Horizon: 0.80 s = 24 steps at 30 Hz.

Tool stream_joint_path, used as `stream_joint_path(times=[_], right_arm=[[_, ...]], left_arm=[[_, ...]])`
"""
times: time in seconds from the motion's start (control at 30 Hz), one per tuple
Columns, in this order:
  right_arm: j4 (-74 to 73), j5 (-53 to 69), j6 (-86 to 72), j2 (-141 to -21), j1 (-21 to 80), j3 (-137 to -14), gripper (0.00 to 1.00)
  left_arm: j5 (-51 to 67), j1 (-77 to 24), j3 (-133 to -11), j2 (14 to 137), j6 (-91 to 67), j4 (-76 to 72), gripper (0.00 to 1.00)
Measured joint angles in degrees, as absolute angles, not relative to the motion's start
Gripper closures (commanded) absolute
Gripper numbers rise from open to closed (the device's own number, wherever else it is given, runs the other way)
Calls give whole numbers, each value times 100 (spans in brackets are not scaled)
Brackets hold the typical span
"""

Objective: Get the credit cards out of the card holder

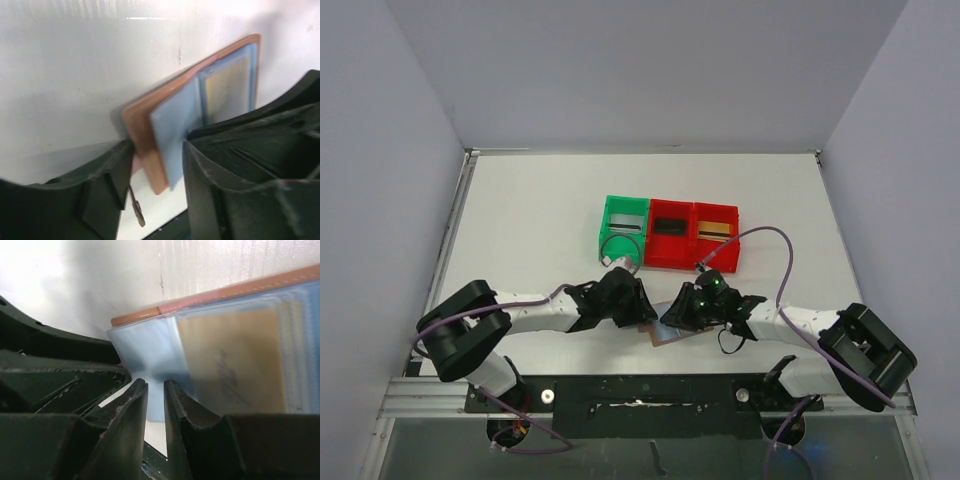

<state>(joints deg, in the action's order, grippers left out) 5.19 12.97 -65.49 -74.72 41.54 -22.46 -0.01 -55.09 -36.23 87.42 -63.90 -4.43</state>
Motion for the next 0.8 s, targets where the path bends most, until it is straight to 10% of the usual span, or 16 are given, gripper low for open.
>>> stream_joint_path(times=[0.13,0.37,0.8], right_arm=[[364,1238,-6525,-7214,4132,-2250,68],[-1087,381,-6274,-5892,3905,-2665,46],[-2316,237,-5555,-5153,2773,-2633,57]], left_arm=[[-69,-5507,-3804,9024,-6335,-344,94],[-204,-5579,-4075,9216,-6093,-71,98],[-211,-5590,-4224,9223,-5815,204,100]])
